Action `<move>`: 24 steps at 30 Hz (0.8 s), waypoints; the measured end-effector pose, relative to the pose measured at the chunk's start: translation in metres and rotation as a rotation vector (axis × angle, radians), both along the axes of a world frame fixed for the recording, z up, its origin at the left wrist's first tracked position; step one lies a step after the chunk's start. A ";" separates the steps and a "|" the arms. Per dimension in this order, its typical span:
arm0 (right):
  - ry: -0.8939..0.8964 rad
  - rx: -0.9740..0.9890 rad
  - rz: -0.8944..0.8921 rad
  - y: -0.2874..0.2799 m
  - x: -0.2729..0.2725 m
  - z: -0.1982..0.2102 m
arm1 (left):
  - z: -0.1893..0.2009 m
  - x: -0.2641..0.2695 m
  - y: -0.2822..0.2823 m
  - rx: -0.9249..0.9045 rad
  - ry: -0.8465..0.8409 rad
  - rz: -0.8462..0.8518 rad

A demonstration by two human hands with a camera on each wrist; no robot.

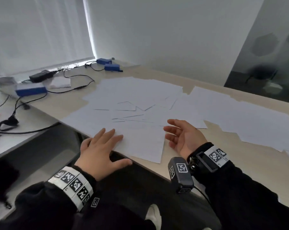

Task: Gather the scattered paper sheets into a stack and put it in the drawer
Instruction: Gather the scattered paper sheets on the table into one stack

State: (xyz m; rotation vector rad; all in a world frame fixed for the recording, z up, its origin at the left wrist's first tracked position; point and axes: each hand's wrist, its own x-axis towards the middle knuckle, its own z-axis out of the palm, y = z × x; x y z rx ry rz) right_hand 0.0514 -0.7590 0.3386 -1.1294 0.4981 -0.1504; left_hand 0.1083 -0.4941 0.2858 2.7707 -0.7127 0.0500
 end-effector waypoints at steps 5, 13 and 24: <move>-0.052 0.083 0.029 0.021 0.031 -0.003 | -0.007 0.016 0.025 0.060 0.000 0.088; -0.049 0.008 0.145 0.027 0.075 0.005 | -0.007 0.035 0.029 0.050 -0.093 0.051; 0.062 0.054 0.205 0.031 0.110 -0.002 | -0.008 0.057 0.041 -0.057 -0.121 -0.143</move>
